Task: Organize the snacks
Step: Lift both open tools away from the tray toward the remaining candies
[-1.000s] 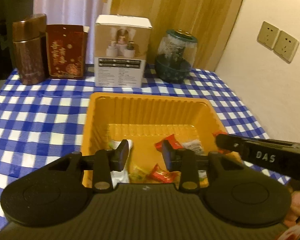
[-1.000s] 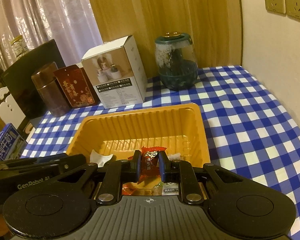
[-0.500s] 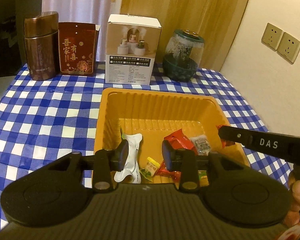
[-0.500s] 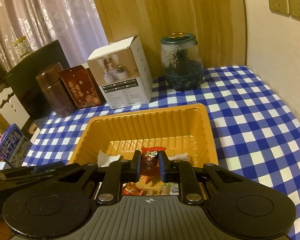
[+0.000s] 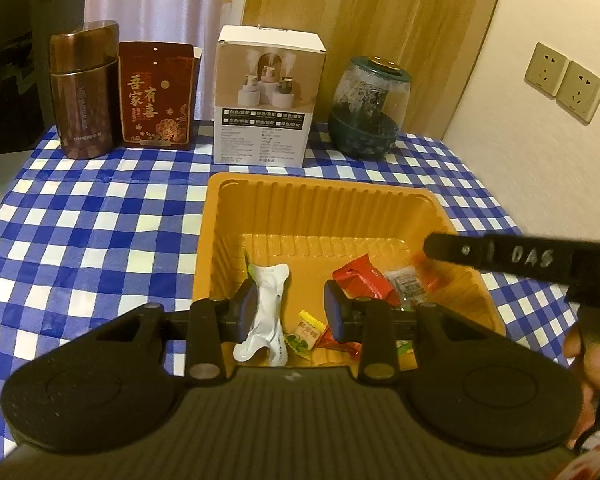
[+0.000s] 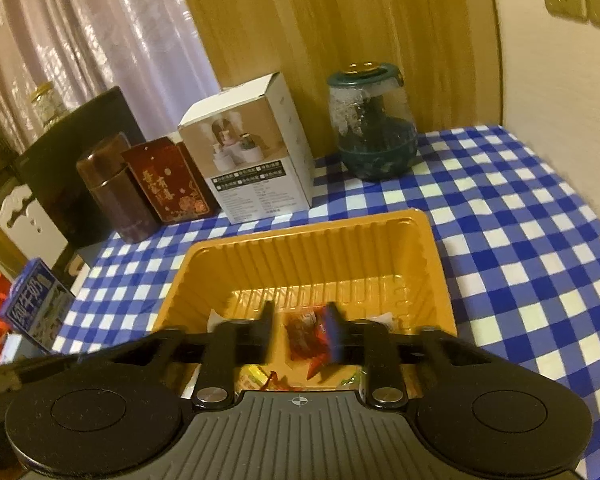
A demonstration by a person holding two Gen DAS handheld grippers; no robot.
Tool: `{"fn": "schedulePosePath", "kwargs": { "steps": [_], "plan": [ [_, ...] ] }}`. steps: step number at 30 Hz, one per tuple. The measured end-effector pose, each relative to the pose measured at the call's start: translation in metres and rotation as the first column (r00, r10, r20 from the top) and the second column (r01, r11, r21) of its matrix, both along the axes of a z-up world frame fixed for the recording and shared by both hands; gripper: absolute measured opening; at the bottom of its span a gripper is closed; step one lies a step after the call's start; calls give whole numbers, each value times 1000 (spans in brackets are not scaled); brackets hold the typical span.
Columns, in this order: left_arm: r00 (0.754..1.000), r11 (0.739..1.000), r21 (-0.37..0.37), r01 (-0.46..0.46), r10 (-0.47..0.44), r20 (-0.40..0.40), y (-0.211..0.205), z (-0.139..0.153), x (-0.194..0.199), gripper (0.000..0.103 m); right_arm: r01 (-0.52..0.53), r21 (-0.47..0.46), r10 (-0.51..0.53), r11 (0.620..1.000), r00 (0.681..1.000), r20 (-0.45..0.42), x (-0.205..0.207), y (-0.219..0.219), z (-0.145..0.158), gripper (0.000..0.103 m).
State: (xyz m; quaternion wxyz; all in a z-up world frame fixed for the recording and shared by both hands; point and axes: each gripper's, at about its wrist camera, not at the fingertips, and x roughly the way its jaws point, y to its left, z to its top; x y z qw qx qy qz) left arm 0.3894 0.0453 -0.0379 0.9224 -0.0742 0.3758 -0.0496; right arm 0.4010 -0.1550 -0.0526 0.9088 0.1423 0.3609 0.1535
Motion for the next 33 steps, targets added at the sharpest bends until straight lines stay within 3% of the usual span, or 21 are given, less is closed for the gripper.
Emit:
{"fn": "schedulePosePath", "kwargs": {
  "steps": [2, 12, 33],
  "plan": [
    [1000, 1000, 3, -7, 7, 0, 2, -1, -2, 32, 19, 15, -19, 1000, 1000, 17, -2, -6, 2, 59],
    [1000, 999, -18, -29, 29, 0, 8, 4, -31, 33, 67, -3, -67, 998, 998, -16, -27, -25, 2, 59],
    [995, 994, -37, -98, 99, 24, 14, 45, -157, 40, 101, 13, -101, 995, 995, -19, -153, -33, 40, 59]
  ]
}}
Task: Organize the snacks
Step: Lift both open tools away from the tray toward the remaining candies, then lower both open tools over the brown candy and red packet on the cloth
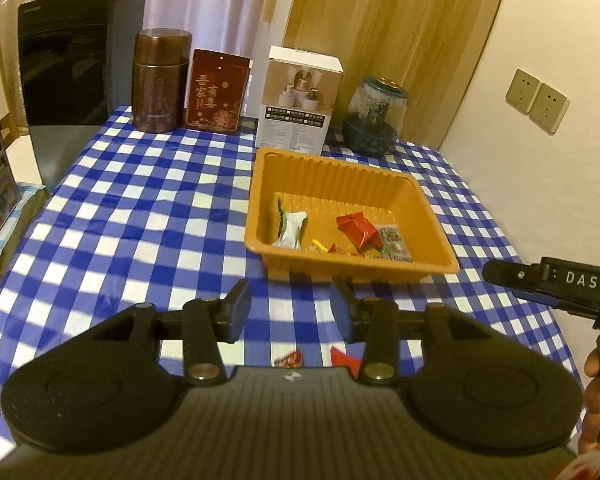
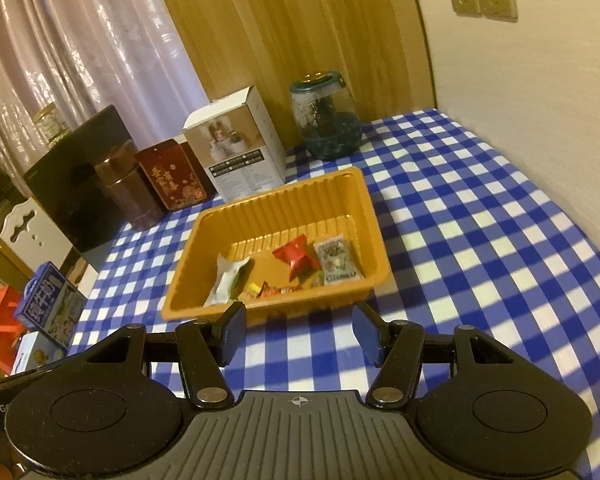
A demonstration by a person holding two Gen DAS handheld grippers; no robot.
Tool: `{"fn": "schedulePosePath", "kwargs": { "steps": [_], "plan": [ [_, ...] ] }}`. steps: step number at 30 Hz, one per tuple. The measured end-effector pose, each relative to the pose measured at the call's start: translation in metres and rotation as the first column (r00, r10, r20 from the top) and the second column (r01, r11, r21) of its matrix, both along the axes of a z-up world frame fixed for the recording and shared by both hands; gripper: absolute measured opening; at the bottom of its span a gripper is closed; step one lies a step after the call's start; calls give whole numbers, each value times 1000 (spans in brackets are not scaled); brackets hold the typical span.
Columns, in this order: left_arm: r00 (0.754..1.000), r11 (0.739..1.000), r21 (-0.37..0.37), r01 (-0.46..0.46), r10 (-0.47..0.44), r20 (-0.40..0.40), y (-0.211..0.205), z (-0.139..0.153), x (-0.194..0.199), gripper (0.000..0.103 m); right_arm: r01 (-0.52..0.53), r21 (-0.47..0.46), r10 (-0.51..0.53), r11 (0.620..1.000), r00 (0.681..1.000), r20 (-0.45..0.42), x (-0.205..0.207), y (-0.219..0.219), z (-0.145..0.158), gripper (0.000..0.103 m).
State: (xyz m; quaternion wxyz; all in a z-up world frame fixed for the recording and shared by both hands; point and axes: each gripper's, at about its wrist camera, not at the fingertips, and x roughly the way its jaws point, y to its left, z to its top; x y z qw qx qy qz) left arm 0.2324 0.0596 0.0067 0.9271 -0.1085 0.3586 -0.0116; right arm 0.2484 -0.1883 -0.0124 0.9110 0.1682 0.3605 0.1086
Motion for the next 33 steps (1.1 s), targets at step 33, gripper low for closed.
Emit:
{"fn": "schedulePosePath", "kwargs": {
  "steps": [33],
  "plan": [
    [999, 1000, 26, 4, -3, -41, -9, -6, -95, 53, -9, -41, 6, 999, 998, -63, -115, -9, -16, 61]
  ]
}}
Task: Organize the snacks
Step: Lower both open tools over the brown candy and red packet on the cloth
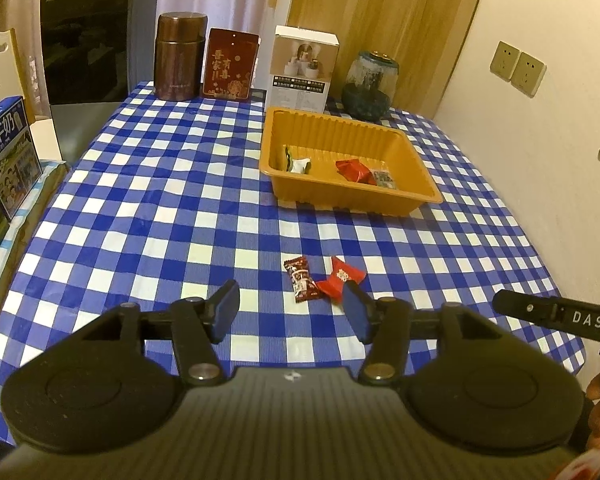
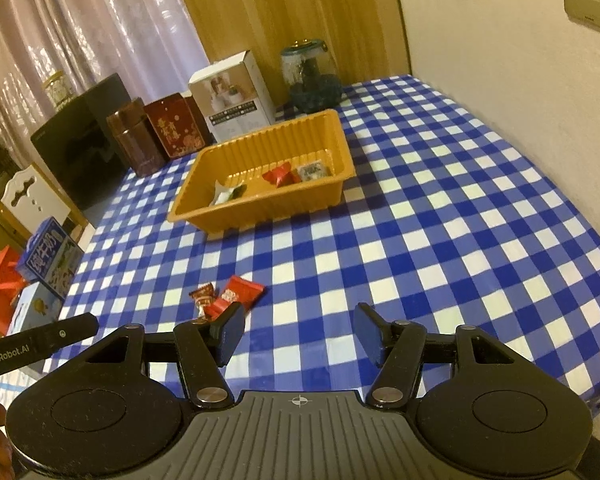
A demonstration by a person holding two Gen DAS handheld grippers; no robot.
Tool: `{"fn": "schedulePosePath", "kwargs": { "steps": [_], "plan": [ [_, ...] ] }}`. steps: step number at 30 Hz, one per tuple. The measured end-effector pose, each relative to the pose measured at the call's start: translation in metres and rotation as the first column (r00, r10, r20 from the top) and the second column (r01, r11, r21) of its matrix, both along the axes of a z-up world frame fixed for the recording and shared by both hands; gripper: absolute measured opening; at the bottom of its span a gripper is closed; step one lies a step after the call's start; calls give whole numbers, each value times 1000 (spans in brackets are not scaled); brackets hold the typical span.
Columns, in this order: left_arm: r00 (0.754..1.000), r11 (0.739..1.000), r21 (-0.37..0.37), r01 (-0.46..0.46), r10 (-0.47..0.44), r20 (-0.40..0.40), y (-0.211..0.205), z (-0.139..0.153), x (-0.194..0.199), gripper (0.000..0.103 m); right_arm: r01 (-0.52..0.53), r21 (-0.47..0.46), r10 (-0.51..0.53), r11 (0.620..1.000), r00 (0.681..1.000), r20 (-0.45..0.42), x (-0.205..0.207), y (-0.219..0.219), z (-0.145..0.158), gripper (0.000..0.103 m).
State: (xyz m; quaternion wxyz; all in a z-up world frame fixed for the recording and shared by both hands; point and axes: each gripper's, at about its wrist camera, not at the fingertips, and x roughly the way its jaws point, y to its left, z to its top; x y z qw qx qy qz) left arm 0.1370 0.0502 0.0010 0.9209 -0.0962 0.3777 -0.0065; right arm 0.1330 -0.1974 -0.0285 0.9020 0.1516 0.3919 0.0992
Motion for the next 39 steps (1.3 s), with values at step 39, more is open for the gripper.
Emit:
{"fn": "schedulePosePath", "kwargs": {
  "steps": [39],
  "plan": [
    [992, 998, -3, -68, 67, -106, 36, -73, 53, 57, -48, 81, 55, 996, 995, -82, 77, 72, -78, 61]
  ]
}}
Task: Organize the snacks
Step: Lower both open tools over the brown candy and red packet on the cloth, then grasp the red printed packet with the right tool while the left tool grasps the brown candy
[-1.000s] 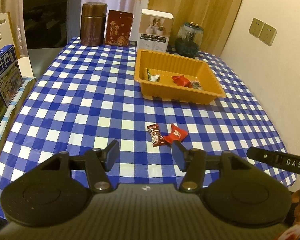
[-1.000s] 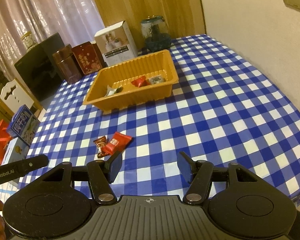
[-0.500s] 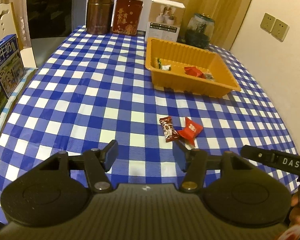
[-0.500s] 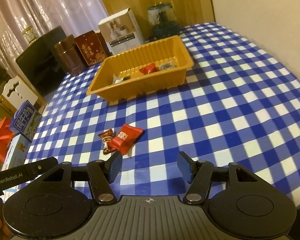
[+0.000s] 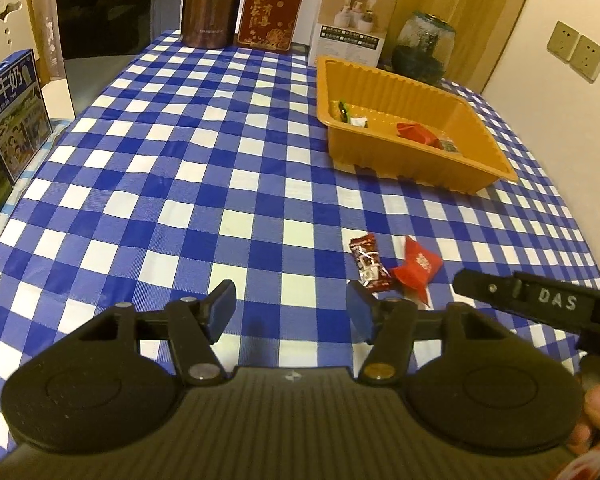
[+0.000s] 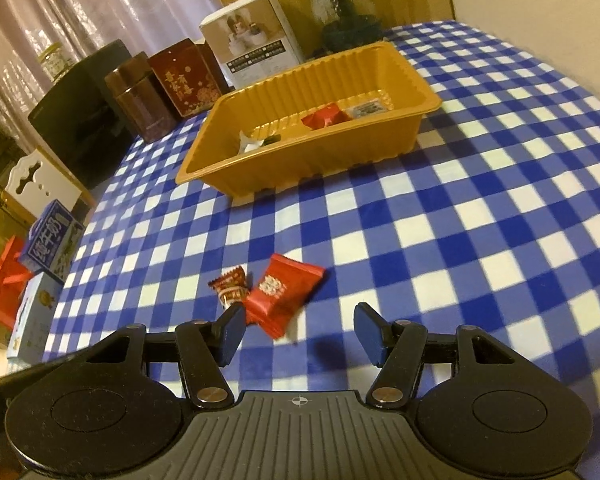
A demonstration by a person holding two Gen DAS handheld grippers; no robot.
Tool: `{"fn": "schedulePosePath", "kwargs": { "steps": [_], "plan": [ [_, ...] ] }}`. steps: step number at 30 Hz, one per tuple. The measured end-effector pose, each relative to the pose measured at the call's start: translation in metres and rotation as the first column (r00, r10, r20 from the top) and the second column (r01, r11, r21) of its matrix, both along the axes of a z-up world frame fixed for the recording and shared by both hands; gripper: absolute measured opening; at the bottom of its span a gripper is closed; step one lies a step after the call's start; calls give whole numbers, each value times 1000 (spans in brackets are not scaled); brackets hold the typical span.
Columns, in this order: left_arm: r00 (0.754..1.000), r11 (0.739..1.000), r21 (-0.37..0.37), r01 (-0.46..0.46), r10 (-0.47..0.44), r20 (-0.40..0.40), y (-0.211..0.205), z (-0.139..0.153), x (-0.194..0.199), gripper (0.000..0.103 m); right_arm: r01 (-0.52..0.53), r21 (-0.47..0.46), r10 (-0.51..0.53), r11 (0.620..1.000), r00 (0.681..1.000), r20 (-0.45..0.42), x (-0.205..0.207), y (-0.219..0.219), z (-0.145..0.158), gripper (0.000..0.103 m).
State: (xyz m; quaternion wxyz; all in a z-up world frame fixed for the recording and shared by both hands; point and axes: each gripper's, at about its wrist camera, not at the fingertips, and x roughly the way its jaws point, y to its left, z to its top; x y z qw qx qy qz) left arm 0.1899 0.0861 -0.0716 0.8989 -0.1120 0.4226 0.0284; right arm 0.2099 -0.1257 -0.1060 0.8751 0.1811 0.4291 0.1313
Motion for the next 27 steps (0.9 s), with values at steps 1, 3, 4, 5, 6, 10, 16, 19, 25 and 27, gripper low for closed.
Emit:
{"fn": "schedulePosePath", "kwargs": {
  "steps": [1, 3, 4, 5, 6, 10, 16, 19, 25, 27],
  "plan": [
    [1000, 1000, -1, -3, 3, -1, 1, -1, 2, 57, -1, 2, 1, 1000, 1000, 0, 4, 3, -2, 61],
    [1000, 1000, -5, -7, 7, -3, 2, -4, 6, 57, -4, 6, 4, 1000, 1000, -6, 12, 8, -7, 60],
    [1000, 1000, -6, -9, 9, -3, 3, -5, 7, 57, -5, 10, 5, 1000, 1000, -9, 16, 11, -9, 60],
    [1000, 1000, -7, -10, 10, -4, 3, -6, 8, 57, -5, 12, 5, 1000, 1000, -11, 19, 13, -11, 60],
    [1000, 1000, -7, -11, 11, -5, 3, -7, 10, 57, -5, 14, 5, 1000, 1000, -12, 22, 16, -12, 59],
    [1000, 1000, -9, -12, 12, -9, 3, -11, 14, 58, 7, 15, -6, 1000, 1000, -25, 34, 24, -21, 56],
    [1000, 1000, -14, -19, 19, -15, 2, -15, 15, 58, 14, -42, -16, 999, 1000, -27, 42, 35, -29, 45],
    [1000, 1000, -18, -22, 22, -21, 2, -17, 15, 58, -20, -99, 19, 995, 1000, -8, 41, 42, -28, 41],
    [1000, 1000, -29, -12, 11, -27, -4, -20, 16, 58, -83, -164, 89, 983, 996, 29, 34, 45, -26, 23],
    [1000, 999, -35, -4, 3, -26, -7, -20, 17, 58, -79, -169, 87, 983, 995, 43, 30, 41, -23, 22]
  ]
}}
